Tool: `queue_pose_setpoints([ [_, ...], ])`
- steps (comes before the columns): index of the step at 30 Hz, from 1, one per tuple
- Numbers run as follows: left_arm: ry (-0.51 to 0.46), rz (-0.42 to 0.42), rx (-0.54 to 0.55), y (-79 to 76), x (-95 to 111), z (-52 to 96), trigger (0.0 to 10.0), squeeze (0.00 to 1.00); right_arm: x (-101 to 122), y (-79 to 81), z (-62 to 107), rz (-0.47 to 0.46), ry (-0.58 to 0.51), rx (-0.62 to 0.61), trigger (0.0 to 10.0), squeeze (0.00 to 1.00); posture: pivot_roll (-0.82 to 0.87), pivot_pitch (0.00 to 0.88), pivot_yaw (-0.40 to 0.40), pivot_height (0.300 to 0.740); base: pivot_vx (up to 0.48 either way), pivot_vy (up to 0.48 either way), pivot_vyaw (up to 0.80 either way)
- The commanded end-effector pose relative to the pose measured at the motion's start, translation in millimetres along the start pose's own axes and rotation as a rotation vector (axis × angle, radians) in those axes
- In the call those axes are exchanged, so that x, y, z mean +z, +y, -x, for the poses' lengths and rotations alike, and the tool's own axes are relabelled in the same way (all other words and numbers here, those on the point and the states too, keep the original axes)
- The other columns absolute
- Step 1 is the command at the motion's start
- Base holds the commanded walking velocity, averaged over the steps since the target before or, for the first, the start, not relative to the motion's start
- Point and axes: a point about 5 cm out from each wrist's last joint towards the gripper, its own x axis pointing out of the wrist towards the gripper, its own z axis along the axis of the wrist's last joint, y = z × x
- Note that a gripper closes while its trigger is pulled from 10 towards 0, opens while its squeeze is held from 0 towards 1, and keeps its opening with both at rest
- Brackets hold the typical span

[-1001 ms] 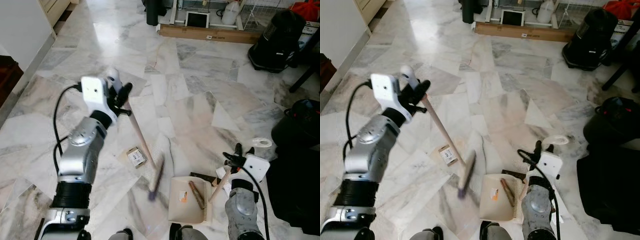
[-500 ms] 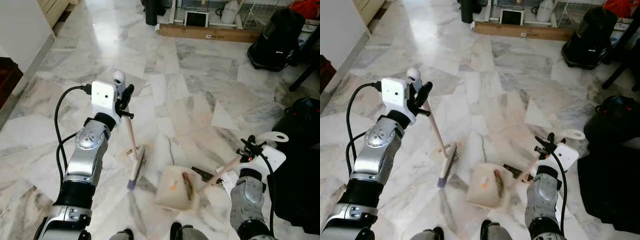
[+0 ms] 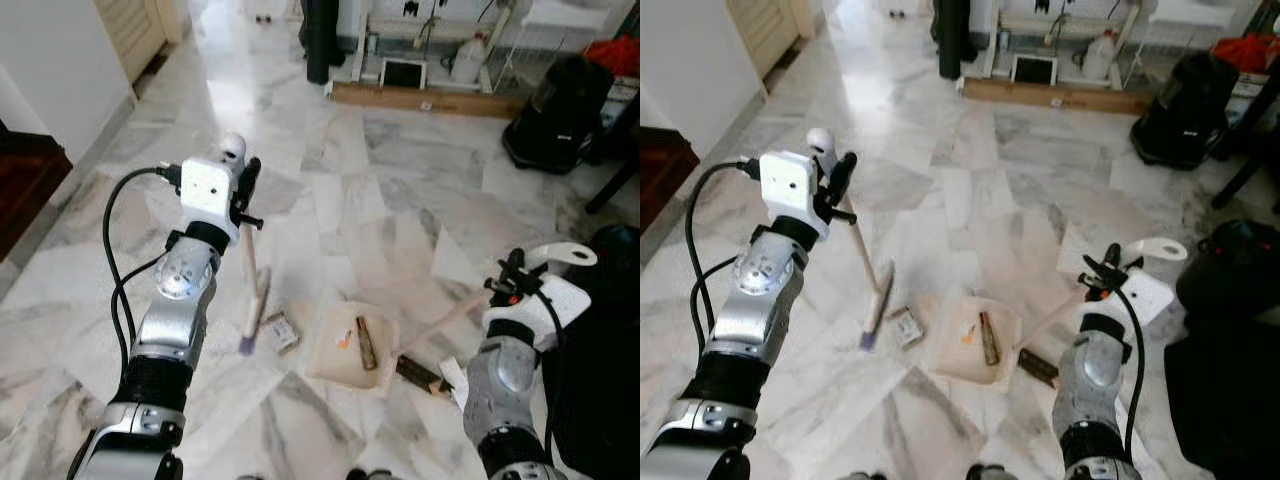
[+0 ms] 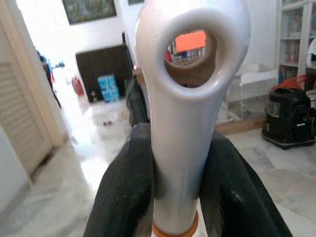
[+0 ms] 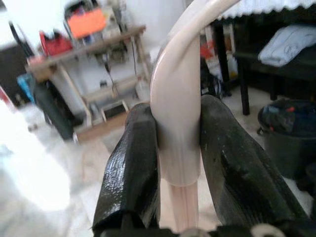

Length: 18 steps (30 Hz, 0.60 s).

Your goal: Sweep floor

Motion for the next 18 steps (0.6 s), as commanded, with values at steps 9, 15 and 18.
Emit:
queue_pose_setpoints([
  [9,-0.039,0.026,0.053,-7.2,1,-3.2,10.0,0.00,32,9.6,-9.3,-0.123,-0.117,-0.009,10.0,0.00,0.08,0.004,-0.001,0.740,0.000,0.000,0.00],
  [15,-0.040,0.018,0.076,-1.0,2,-4.1,10.0,0.00,36,13.7,-9.0,-0.142,-0.123,-0.007,10.0,0.00,0.09,0.035,-0.001,0.740,0.000,0.000,0.00],
  [18,-0.042,0.010,0.090,1.3,2,-3.2,10.0,0.00,38,14.3,-8.4,-0.138,-0.124,0.001,10.0,0.00,0.09,0.043,-0.002,0.740,0.000,0.000,0.00],
])
